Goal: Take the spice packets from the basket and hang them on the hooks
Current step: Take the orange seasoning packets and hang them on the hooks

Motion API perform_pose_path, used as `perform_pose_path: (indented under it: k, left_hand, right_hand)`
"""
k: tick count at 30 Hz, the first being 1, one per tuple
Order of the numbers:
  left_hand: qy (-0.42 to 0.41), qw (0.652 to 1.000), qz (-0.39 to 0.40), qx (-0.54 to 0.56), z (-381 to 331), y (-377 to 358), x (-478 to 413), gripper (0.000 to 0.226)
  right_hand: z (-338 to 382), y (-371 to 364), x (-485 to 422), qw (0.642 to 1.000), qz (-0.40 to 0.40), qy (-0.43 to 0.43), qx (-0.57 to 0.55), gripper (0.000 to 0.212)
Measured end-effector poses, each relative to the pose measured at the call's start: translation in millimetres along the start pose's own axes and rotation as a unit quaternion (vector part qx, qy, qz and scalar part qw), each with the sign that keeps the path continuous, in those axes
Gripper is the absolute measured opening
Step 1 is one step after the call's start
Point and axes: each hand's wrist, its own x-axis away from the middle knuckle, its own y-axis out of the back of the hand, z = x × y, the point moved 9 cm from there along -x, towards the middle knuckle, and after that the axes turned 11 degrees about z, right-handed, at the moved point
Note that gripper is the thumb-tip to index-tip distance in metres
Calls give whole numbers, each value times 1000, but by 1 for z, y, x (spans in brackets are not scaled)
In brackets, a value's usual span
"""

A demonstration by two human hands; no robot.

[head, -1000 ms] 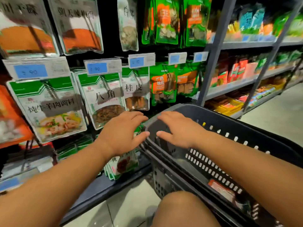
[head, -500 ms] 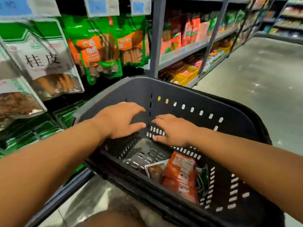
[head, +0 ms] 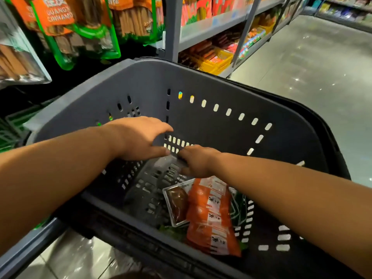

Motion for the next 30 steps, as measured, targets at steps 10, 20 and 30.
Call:
perform_pose_path:
  k: [10, 20, 30]
  left_hand:
    - [-8, 999, 44, 4, -14, -30, 11, 68]
    - [-21, 997, 45, 60, -24, -38, 15, 63]
    - [-23, 994, 51, 96, -37, -44, 24, 60]
  right_hand:
    - [-3, -108, 9, 988, 144, -48, -18, 62]
    - [-26, -128, 38, 982, 164, -89, -18, 57]
    - [-20, -130, 55, 982, 171, -77, -2, 38]
